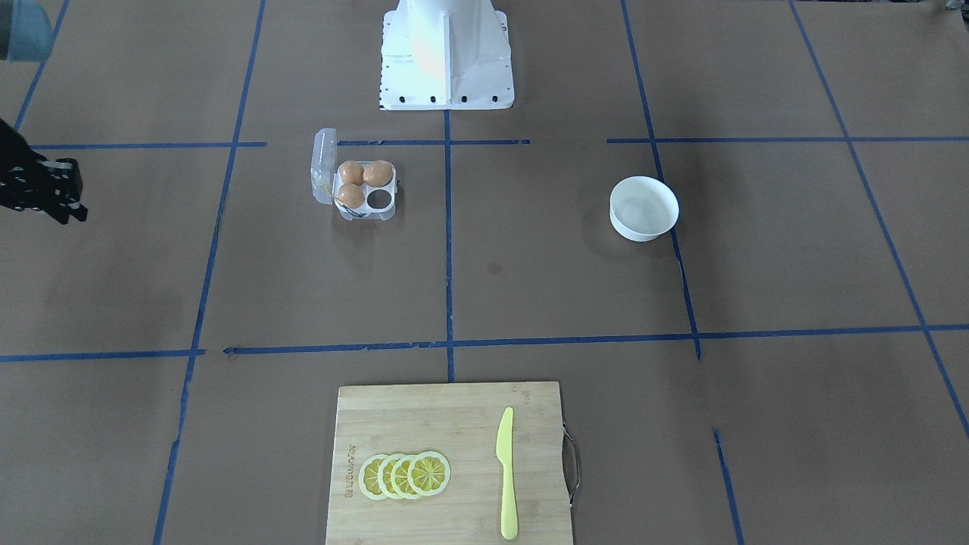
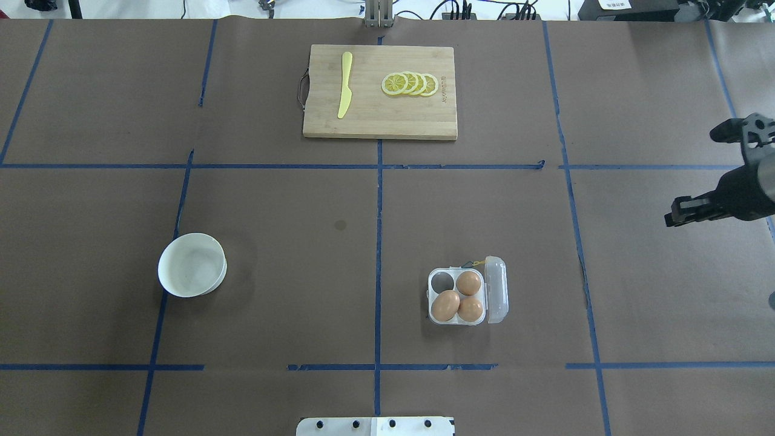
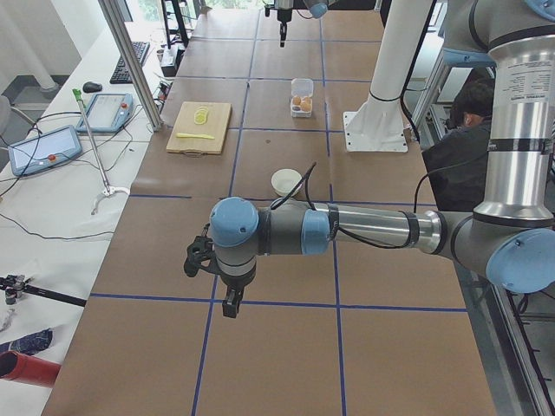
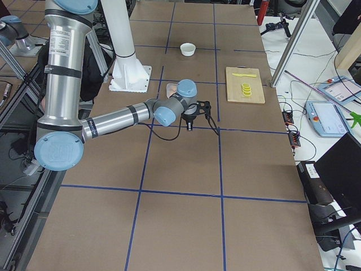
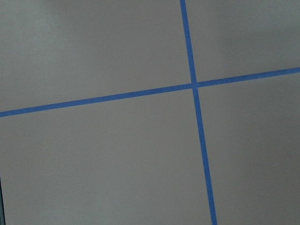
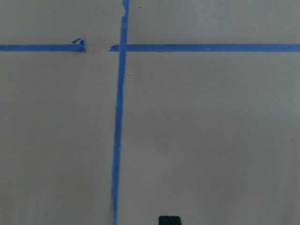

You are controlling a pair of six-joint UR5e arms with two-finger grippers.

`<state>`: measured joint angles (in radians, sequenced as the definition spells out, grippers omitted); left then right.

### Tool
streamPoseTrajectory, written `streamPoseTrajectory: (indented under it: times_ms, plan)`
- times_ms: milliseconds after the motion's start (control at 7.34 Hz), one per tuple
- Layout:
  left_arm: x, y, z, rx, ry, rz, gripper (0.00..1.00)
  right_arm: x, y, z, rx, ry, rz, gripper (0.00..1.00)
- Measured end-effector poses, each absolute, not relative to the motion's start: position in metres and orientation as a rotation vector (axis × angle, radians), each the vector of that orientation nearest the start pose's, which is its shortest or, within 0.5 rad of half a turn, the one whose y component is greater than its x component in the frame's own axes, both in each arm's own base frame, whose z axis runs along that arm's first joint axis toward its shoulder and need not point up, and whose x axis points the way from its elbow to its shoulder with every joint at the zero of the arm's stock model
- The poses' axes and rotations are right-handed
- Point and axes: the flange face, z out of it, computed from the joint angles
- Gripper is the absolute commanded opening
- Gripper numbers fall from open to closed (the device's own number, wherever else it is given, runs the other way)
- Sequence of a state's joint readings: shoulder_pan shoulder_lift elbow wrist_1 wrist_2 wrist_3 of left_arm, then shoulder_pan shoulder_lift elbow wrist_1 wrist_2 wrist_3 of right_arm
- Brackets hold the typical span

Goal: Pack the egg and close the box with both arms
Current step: 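Move the right gripper toward the open lid of the egg box, then push the clear lid down over the eggs with the right gripper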

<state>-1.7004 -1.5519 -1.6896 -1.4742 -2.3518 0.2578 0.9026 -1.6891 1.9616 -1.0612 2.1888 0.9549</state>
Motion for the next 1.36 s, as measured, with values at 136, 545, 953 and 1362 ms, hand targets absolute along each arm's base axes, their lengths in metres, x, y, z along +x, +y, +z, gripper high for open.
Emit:
streamPoseTrajectory:
  times_ms: [136,545,953,1362]
  plan:
    - [-0.124,-0.472,0.616,0.162,0.774,0.127,1.00,-0.259,-0.392,0.446,0.075,-1.008,0.064,0.06]
    - [-0.123,-0.477,0.609,0.176,0.787,0.133,1.00,-0.336,-0.383,0.357,0.033,-1.183,0.138,0.07]
    - [-0.122,-0.480,0.606,0.182,0.787,0.138,1.00,-0.367,-0.376,0.303,0.015,-1.282,0.158,0.07]
    - [-0.122,-0.480,0.606,0.182,0.787,0.140,1.00,-0.368,-0.375,0.294,0.019,-1.302,0.154,0.07]
